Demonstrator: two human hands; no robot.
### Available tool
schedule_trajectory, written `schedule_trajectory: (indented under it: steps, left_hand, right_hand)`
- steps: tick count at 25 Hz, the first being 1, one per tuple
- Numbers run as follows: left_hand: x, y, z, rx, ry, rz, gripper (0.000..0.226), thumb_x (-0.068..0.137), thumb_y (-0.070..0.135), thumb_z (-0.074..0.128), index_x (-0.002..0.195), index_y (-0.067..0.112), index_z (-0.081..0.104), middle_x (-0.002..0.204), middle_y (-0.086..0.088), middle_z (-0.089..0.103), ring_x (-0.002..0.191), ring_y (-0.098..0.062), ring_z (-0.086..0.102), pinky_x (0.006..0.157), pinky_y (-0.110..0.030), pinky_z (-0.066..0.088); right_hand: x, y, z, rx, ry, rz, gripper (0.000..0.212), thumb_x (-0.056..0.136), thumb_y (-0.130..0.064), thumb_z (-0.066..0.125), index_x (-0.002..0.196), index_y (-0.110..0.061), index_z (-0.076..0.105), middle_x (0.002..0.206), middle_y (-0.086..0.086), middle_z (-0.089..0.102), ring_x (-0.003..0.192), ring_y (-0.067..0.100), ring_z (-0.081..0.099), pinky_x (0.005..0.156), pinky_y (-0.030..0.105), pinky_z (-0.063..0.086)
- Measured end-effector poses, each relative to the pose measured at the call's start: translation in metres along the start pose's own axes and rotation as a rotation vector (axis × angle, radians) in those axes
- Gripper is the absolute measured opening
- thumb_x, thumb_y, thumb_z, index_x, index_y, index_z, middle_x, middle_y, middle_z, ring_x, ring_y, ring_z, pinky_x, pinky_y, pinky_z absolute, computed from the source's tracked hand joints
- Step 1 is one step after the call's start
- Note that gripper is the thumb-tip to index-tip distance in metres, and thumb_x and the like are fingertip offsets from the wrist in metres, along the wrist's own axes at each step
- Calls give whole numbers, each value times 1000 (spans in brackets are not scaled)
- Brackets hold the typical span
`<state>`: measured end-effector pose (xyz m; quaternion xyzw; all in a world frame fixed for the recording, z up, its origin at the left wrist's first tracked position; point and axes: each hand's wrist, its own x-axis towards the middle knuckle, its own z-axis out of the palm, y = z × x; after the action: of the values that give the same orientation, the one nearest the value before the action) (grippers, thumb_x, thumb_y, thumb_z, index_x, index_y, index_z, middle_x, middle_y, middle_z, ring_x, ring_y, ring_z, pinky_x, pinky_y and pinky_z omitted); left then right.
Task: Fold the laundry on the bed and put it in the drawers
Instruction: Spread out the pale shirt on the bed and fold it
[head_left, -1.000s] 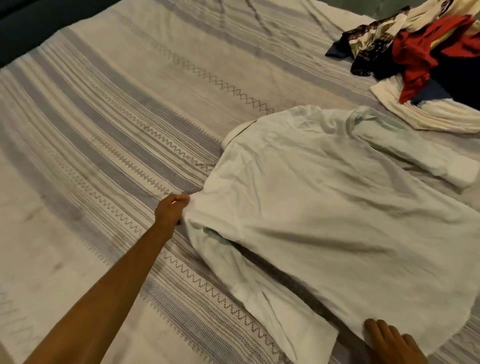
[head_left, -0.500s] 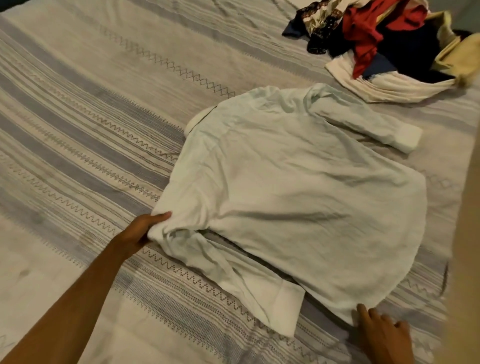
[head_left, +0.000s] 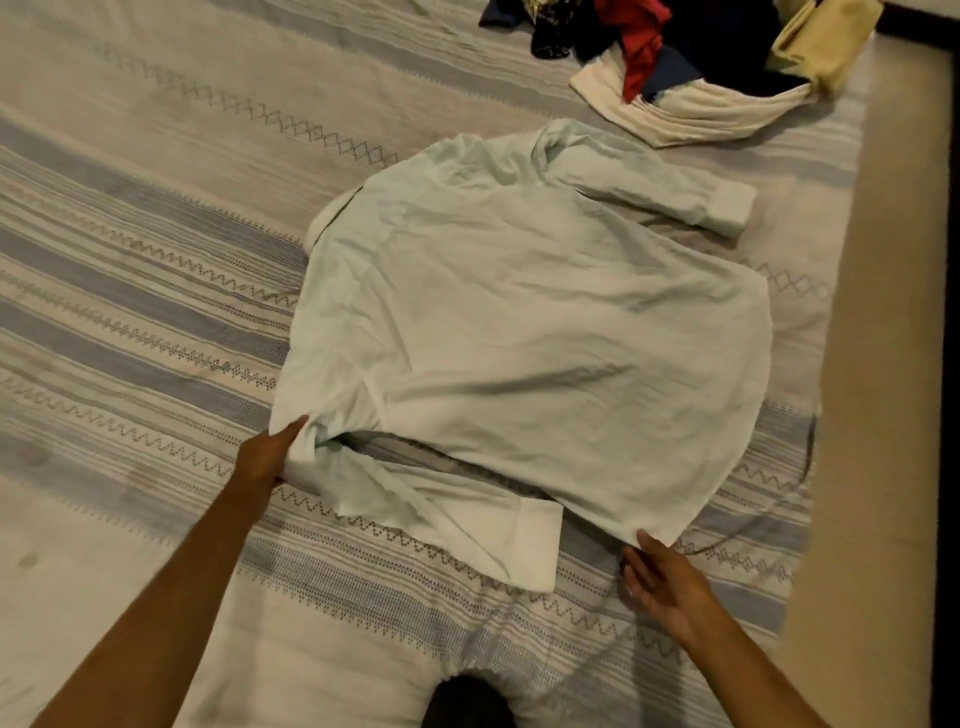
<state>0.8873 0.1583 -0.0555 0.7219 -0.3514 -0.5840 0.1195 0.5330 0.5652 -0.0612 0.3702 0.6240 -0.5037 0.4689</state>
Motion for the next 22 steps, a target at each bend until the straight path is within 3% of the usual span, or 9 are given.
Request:
schedule_trajectory:
  steps: [2,4,8,11,13,16,18,20,22]
  left_hand:
    - [1,-2,7,-73,34,6,74,79,42,88,135,2,62,126,-14,68,110,-35,67,89,-42,55]
    - [3,10,6,-125,50,27,62,85,37,84,135,6,63,126,-14,70,111,-35,68,91,-44,56]
    - [7,38,-4,-84,69,81,49,88,23,82,129,3,66,122,-19,70,103,-35,68,93,-46,57]
    - [13,27,-15,111,89,24,60,88,27,83,137,1,61,134,-24,63,115,-44,63,95,-52,55]
    - [11,20,-14,49,48,2,59,94,41,74,137,2,61,133,-21,65,117,-41,64,99,-53,53]
    - [18,21,-4,-101,-66,-17,61,105,61,41,132,10,62,126,-15,68,116,-33,63,103,-48,49]
    - [36,26,0,-81,-32,-5,68,98,67,52,130,8,64,129,-14,67,117,-34,64,101,-47,50]
    - [43,33,6,25,35,41,67,90,62,68,128,6,65,130,-12,65,117,-36,63,104,-48,50]
    - [39,43,14,211,97,102,72,91,54,72,136,-1,60,137,-17,62,123,-40,60,110,-47,46]
  right_hand:
    - [1,-8,1,-20,16,23,10,93,-8,73,99,-7,65,95,13,70,86,21,65,49,30,60]
    - [7,-19,-6,-68,47,8,12,93,-13,73,96,-5,65,82,14,71,78,25,64,49,32,59]
    - [8,-31,-24,37,60,-73,6,94,-12,65,95,-8,61,100,17,73,90,33,71,67,39,62]
    - [-3,-25,-22,123,-14,-69,8,98,-13,53,90,-15,54,71,7,75,63,23,76,47,27,57]
    - [-10,-13,-20,12,-46,-42,9,96,-19,55,94,-11,59,65,9,73,56,25,73,49,29,53]
    - [-8,3,-19,-301,-132,-24,53,64,-33,85,108,-8,67,63,12,64,65,30,64,60,33,46]
    - [-8,9,-19,-332,-155,-38,73,52,-40,96,112,-8,69,78,17,68,74,31,65,65,36,49]
    - [-6,10,-16,-218,-121,-70,62,74,-29,87,125,-1,67,108,20,76,95,34,70,80,42,55]
    - [-3,6,-14,-151,-73,-80,54,83,-16,80,131,5,63,104,20,77,91,32,72,75,39,58]
